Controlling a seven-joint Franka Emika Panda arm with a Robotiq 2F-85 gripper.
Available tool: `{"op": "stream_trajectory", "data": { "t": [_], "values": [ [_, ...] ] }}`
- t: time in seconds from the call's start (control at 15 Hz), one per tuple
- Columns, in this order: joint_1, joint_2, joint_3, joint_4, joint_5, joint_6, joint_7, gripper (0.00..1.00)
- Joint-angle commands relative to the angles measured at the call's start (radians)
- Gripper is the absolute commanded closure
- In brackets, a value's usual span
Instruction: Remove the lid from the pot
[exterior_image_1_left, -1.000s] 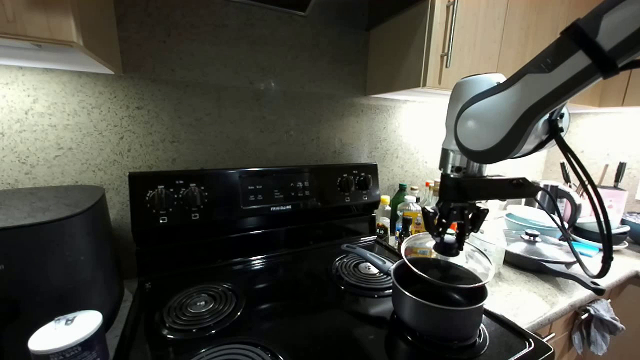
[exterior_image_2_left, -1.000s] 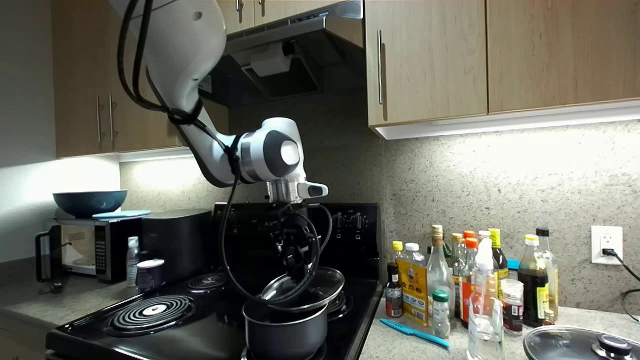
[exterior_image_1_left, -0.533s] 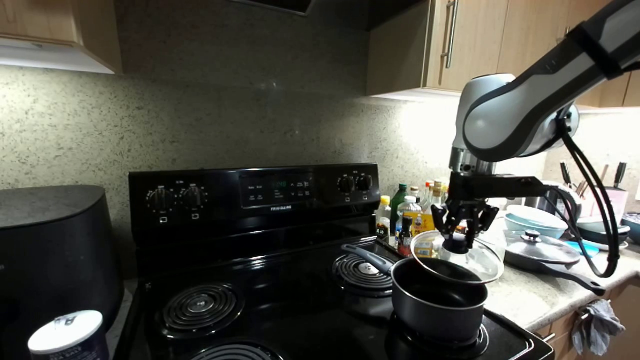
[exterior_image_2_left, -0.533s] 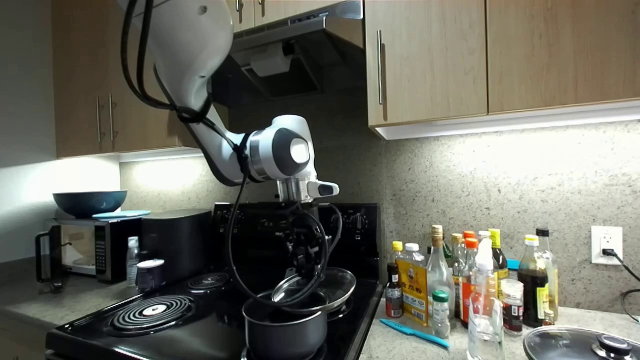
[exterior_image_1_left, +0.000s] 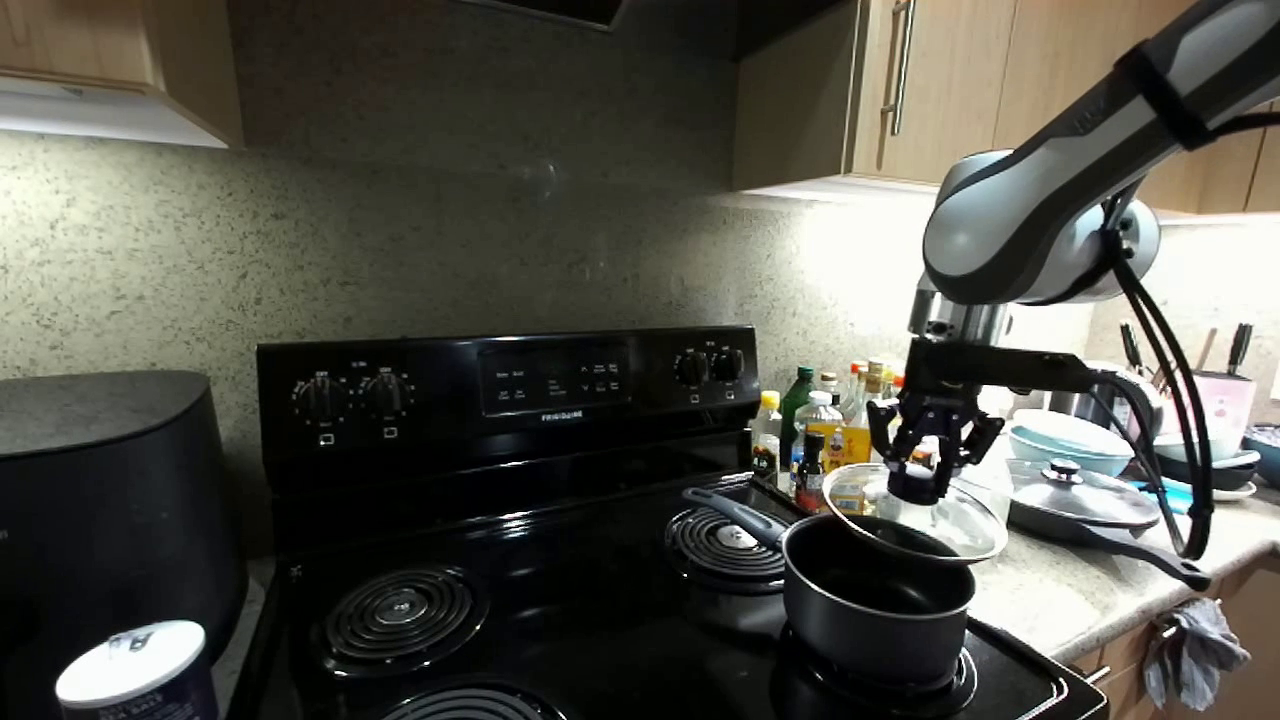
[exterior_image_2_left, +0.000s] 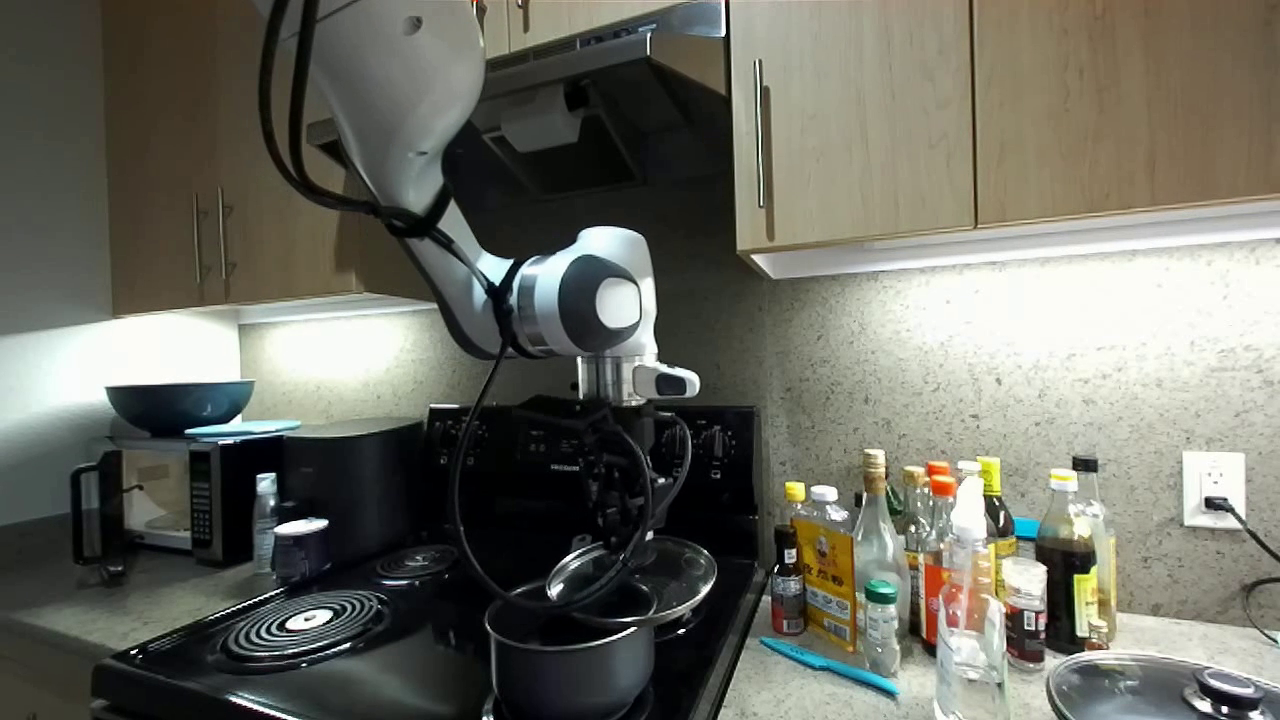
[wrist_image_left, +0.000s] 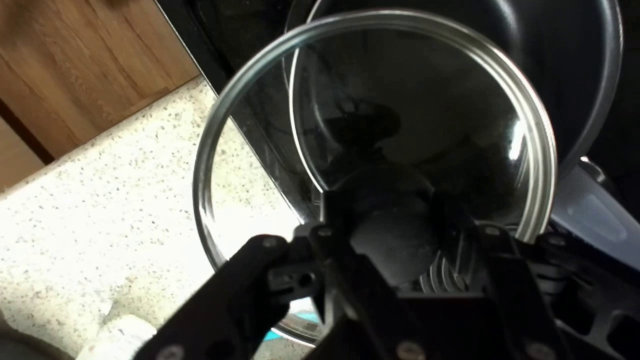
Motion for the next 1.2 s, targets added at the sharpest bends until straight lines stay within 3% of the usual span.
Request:
{"op": "stream_trajectory", "data": {
  "t": [0.0,0.4,0.47,0.53,0.73,0.8,1.13],
  "values": [
    [-0.034,0.0,-0.02,0.053,0.128,-0.058,-0.061,0.77],
    [-0.071,0.029,-0.054,0.113,0.241,-0.127,-0.052,0.77],
    [-0.062,0.016,-0.048,0.08,0.186,-0.089,-0.029,0.77],
    [-0.065,0.021,-0.05,0.084,0.19,-0.093,-0.029,0.52],
    [-0.064,0.029,-0.049,0.083,0.19,-0.093,-0.029,0.52],
    [-0.065,0.033,-0.049,0.08,0.183,-0.073,-0.03,0.77],
    [-0.089,0.094,-0.078,0.128,0.211,-0.112,-0.018,0.77]
  ]
}}
